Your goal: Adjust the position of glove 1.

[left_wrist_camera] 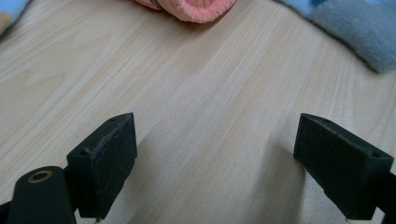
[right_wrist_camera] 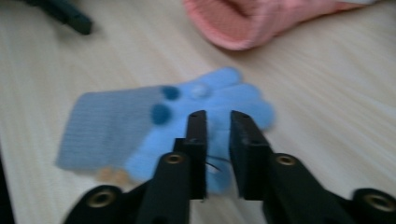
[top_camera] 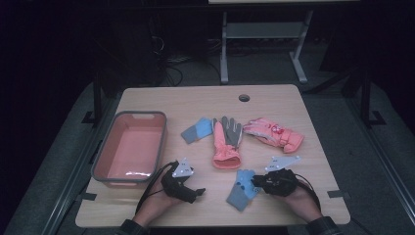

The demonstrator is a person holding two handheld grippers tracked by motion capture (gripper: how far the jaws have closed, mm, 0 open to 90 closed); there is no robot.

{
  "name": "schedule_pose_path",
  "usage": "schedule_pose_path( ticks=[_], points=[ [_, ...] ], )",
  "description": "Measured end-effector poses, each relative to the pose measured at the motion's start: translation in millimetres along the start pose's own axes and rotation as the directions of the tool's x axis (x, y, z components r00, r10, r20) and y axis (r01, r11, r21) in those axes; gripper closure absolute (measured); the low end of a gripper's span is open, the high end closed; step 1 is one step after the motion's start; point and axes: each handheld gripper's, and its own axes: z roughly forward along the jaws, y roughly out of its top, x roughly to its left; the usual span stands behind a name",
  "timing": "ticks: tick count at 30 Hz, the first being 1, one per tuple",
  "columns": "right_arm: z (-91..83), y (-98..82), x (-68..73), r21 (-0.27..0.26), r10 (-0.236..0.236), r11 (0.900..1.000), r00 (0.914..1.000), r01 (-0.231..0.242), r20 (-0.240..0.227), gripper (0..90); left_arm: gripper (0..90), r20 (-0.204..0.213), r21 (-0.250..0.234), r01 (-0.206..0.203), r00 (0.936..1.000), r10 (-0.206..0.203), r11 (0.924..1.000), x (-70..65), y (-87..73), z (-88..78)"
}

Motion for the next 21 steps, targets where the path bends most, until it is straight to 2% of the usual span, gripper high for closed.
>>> schedule_pose_path(
  ticks=[1, 4, 5, 6, 8, 9, 10, 13, 15, 17, 19, 21],
  points=[
    [-5.7, -3.9, -7.1, -0.013, 0.026, 1.0, 0.9995, -0.026, 0.018, 68.4, 12.5, 0.0, 0.0, 0.0, 1.0, 0.0, 1.0, 0.0, 0.0, 0.0],
    [-10.1, -8.1, -13.6, -0.028, 0.041, 0.999, 0.9982, -0.039, 0.044, 60.4, 12.5, 0.0, 0.0, 0.0, 1.0, 0.0, 1.0, 0.0, 0.0, 0.0],
    [-12.4, -12.2, -19.2, -0.036, 0.048, 0.998, 0.9966, -0.046, 0.067, 53.5, 12.5, 0.0, 0.0, 0.0, 1.0, 0.0, 1.0, 0.0, 0.0, 0.0],
    [-12.9, -14.4, -21.3, -0.032, 0.06, 0.998, 0.9958, -0.058, 0.07, 49.8, 12.5, 0.0, 0.0, 0.0, 1.0, 0.0, 1.0, 0.0, 0.0, 0.0],
    [-14.0, -19.7, -25.0, -0.03, 0.061, 0.998, 0.9931, -0.058, 0.1, 43.0, 12.5, -0.001, 0.0, 0.001, 1.0, -0.001, 1.0, -0.1, 0.0, 0.0],
    [-14.0, -19.7, -25.0, -0.03, 0.061, 0.998, 0.9931, -0.058, 0.1, 43.0, 12.6, -0.001, 0.0, 0.001, 1.0, -0.001, 1.0, -0.1, 0.0, 0.0],
    [-15.3, -24.9, -28.0, -0.036, 0.064, 0.998, 0.9907, -0.06, 0.12, 36.0, 12.6, -0.001, 0.001, 0.002, 1.0, -0.002, 1.0, -0.1, 0.2, 0.0],
    [-16.1, -30.2, -31.8, -0.041, 0.065, 0.997, 0.988, -0.06, 0.14, 30.6, 12.7, -0.004, 0.003, 0.0, 1.0, 0.0, 1.0, 0.0, 0.5, -0.1],
    [-15.4, -36.4, -36.5, -0.03, 0.056, 0.998, 0.9804, -0.051, 0.189, 24.1, 13.6, -0.008, 0.003, 0.008, 0.9999, -0.008, 1.0, -0.3, 1.4, 0.3],
    [-14.8, -37.9, -38.3, -0.028, 0.049, 0.999, 0.9793, -0.044, 0.197, 22.0, 14.4, -0.012, 0.009, 0.009, 0.9999, -0.009, 0.9999, 0.0, 2.3, 0.0],
    [-12.8, -39.5, -40.9, -0.017, 0.054, 0.999, 0.9771, -0.052, 0.206, 19.7, 20.7, -0.017, 0.016, 0.019, 0.9997, -0.019, 0.9997, -0.1, 4.3, -0.3],
    [-10.7, -40.3, -42.6, -0.024, 0.06, 0.998, 0.9774, -0.056, 0.203, 16.3, 22.9, -0.033, 0.029, 0.018, 0.9993, -0.017, 0.9994, 0.0, 7.4, -0.5]
  ],
)
